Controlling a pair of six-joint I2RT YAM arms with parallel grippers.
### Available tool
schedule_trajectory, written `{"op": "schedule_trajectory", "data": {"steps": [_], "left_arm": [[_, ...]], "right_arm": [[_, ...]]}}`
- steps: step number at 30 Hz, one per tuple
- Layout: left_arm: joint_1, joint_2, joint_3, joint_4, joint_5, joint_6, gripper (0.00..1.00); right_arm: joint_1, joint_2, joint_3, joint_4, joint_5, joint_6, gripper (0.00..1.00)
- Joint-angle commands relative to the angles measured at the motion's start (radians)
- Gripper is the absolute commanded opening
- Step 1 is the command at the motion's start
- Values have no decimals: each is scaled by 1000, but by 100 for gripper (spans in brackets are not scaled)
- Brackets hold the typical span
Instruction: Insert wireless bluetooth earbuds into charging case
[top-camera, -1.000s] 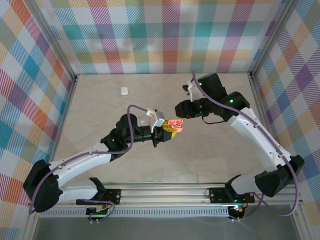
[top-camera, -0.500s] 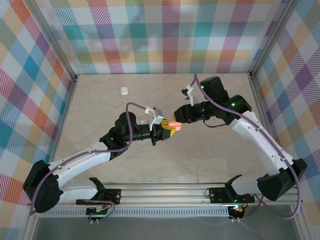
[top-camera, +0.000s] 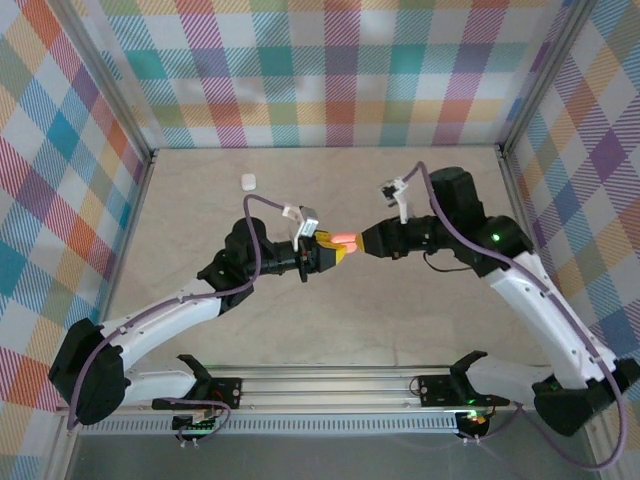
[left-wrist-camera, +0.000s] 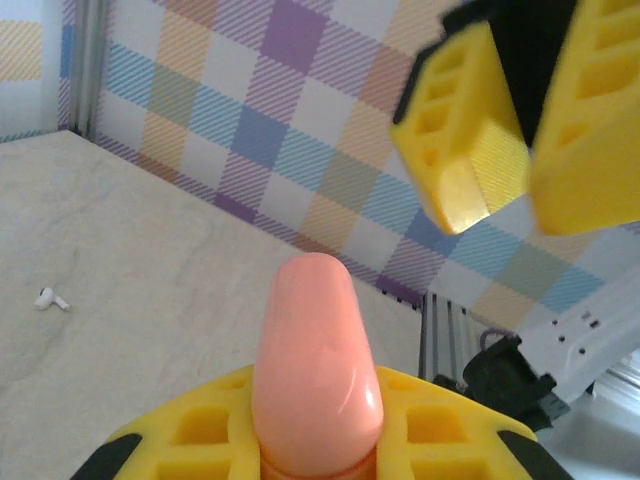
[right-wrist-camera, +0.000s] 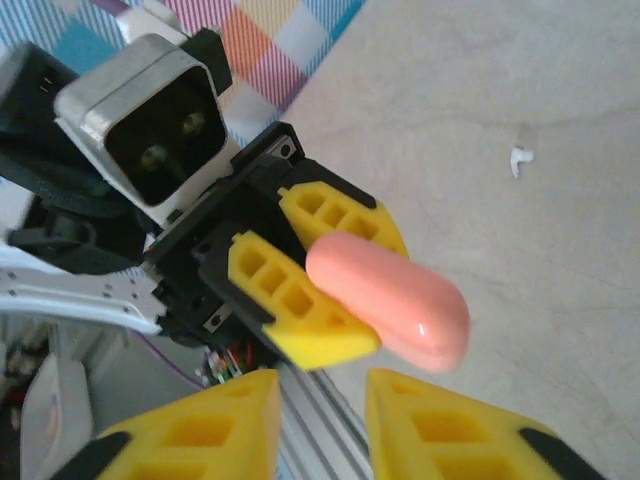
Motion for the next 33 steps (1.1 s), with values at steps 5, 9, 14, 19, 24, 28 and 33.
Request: {"op": "schedule_trajectory", "data": {"steps": [5,9,14,19,24,28,33], "left_arm": [[50,-55,43,92,110,-165,0],[59,-66,59,120,127,-228,0],[58,-61,86,136,143,-277,0],[58,-52,97,157,147,-302,0],[58,-37,104,156,154,-308,0],[58,-27,107,162,160,-315,0],[58,-9,104,187,162,-332,0]], "right_arm": [[-43,-73,-202,393,-143,177,50],[-43,-56,-257,501,-216,234,50],[-43,-43,-280,576,-276,267,51],[-43,-30,-280,588,-290,275,47],[-43,-14,-280,646,-309,315,41],[-43,3,-286,694,-342,354,36],[-43,23,-303,752,-371,399,25]]}}
